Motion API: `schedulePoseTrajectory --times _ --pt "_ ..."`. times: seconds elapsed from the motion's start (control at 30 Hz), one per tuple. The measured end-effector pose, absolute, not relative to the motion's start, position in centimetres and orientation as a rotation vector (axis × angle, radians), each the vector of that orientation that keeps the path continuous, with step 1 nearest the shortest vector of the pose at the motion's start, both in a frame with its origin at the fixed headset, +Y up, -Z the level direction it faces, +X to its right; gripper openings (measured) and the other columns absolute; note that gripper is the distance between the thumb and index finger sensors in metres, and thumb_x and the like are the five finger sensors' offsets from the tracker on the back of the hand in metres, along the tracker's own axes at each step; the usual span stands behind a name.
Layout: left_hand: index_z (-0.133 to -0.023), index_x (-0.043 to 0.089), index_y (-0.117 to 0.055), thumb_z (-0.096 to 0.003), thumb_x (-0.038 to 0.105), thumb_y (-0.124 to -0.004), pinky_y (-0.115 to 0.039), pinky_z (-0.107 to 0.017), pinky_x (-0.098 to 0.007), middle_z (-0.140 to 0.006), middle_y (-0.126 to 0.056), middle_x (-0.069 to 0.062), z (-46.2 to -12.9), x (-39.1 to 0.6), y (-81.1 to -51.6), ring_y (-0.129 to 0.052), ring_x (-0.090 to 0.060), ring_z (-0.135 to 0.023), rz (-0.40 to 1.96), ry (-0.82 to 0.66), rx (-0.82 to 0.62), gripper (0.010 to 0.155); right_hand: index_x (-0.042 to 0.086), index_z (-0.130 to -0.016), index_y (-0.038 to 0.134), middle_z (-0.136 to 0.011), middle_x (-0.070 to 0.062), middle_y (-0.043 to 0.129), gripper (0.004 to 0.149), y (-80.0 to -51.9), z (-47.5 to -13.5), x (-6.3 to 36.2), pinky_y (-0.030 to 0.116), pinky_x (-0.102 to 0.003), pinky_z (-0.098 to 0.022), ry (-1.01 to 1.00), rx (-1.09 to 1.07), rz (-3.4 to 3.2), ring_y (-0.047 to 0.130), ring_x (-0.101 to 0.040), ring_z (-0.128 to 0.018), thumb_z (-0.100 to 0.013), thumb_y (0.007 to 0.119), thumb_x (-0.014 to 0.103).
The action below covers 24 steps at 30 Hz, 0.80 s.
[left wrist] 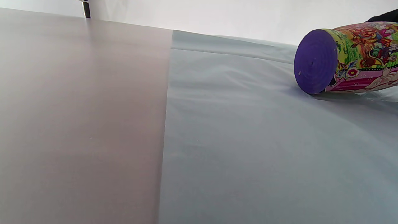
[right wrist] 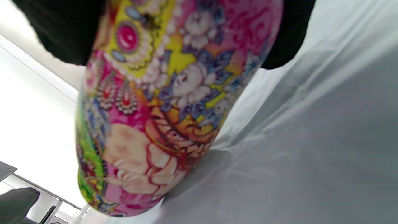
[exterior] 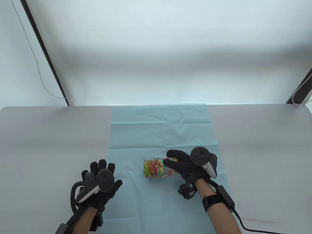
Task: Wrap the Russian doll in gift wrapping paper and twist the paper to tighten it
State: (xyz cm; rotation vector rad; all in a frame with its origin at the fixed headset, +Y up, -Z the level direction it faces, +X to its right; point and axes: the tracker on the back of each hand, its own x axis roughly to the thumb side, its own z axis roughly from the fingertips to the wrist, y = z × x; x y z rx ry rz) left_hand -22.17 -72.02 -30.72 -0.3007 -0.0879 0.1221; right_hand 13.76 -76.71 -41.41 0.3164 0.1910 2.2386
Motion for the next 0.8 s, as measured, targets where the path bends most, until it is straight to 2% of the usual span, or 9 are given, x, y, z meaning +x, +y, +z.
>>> schedulePoseTrajectory --times 0.17,0.3,0.5,0.57,0.73,0.8 --pt "-0.118 0.025 -0.023 -0.0589 0.062 -0.057 -0.018 -0.072 -0.071 -0.127 -0.011 -0.018 -30.7 -22.4 -72.1 -0.013 -0.048 -0.112 0.131 -0.079 -0.306 0.077 0.023 -0.109 0.068 -0.111 -0.015 0.078 0.071 -76.9 -41.5 14.4 0.072 -0.060 -0.073 0.260 0.409 2.311 0.080 -0.039 -0.099 -0.050 0.086 0.058" --pt "-0.118 0.025 -0.023 -0.0589 0.062 -0.057 -0.018 -0.072 -0.071 -0.127 -0.011 -0.018 -30.8 -22.5 -72.2 -0.013 -0.048 -0.112 0.133 -0.079 -0.310 0.078 0.024 -0.108 0.070 -0.110 -0.014 0.079 0.067 -76.4 -41.3 14.9 0.073 -0.058 -0.073 0.231 0.427 2.331 0.081 -0.037 -0.098 -0.052 0.087 0.055" --pt "-0.118 0.026 -0.023 -0.0584 0.063 -0.057 -0.018 -0.072 -0.071 -0.127 -0.011 -0.018 -30.9 -22.2 -72.7 -0.013 -0.048 -0.112 0.106 -0.081 -0.330 0.078 0.021 -0.111 0.066 -0.115 -0.017 0.073 0.070 -75.6 -40.5 14.7 0.069 -0.059 -0.075 0.170 0.453 2.415 0.074 -0.041 -0.104 -0.053 0.087 0.054" --pt "-0.118 0.026 -0.023 -0.0583 0.063 -0.057 -0.018 -0.072 -0.071 -0.127 -0.011 -0.018 -30.9 -22.3 -72.8 -0.013 -0.048 -0.112 0.104 -0.074 -0.334 0.079 0.019 -0.114 0.061 -0.119 -0.021 0.066 0.077 -75.1 -40.1 14.6 0.062 -0.062 -0.078 0.166 0.486 2.452 0.065 -0.046 -0.108 -0.052 0.085 0.057" --pt "-0.118 0.024 -0.022 -0.0578 0.064 -0.059 -0.019 -0.072 -0.071 -0.127 -0.011 -0.018 -30.8 -22.7 -73.1 -0.013 -0.048 -0.112 0.109 -0.049 -0.352 0.081 0.017 -0.116 0.059 -0.122 -0.025 0.058 0.080 -72.7 -38.8 16.7 0.053 -0.065 -0.079 0.078 0.472 2.528 0.055 -0.050 -0.110 -0.054 0.084 0.059" --pt "-0.117 0.022 -0.021 -0.0571 0.063 -0.064 -0.020 -0.072 -0.071 -0.126 -0.010 -0.019 -30.8 -22.8 -73.3 -0.010 -0.049 -0.110 0.114 -0.052 -0.347 0.085 0.017 -0.117 0.058 -0.123 -0.026 0.057 0.079 -71.8 -38.1 18.5 0.053 -0.066 -0.079 0.080 0.439 2.605 0.053 -0.051 -0.111 -0.055 0.083 0.058"
